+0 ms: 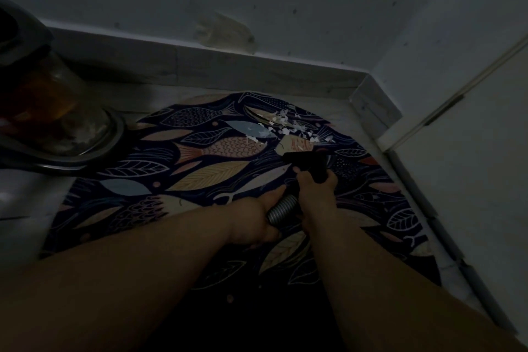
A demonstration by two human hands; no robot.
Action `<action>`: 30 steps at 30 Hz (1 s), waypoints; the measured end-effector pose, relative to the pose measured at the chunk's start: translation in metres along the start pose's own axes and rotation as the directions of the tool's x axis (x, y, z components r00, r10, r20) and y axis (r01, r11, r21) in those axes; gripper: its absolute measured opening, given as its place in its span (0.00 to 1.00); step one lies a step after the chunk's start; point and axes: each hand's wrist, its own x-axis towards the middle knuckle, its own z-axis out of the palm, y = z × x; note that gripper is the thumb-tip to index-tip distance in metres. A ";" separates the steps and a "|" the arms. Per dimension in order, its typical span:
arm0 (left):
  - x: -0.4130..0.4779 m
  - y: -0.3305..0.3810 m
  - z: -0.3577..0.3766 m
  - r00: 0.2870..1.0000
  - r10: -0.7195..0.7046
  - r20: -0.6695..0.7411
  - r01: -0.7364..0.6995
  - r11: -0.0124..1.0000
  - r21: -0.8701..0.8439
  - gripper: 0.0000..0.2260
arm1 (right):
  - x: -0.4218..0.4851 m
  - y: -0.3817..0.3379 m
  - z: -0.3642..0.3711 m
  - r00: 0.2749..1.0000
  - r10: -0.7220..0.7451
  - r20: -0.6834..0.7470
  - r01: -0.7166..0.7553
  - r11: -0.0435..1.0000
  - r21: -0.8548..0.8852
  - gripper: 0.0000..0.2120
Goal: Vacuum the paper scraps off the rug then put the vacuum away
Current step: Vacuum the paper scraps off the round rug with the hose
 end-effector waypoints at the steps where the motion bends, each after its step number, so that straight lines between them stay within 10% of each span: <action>1: 0.001 0.000 0.000 1.000 0.000 -0.003 0.000 1.000 0.005 0.42 | 0.001 -0.001 0.000 1.000 0.000 0.005 0.000 1.000 0.001 0.33; 30: -0.051 -0.057 -0.052 0.983 -0.096 -0.154 0.070 0.983 -0.167 0.42 | -0.022 -0.026 0.095 0.956 -0.042 0.290 0.073 0.993 -0.095 0.32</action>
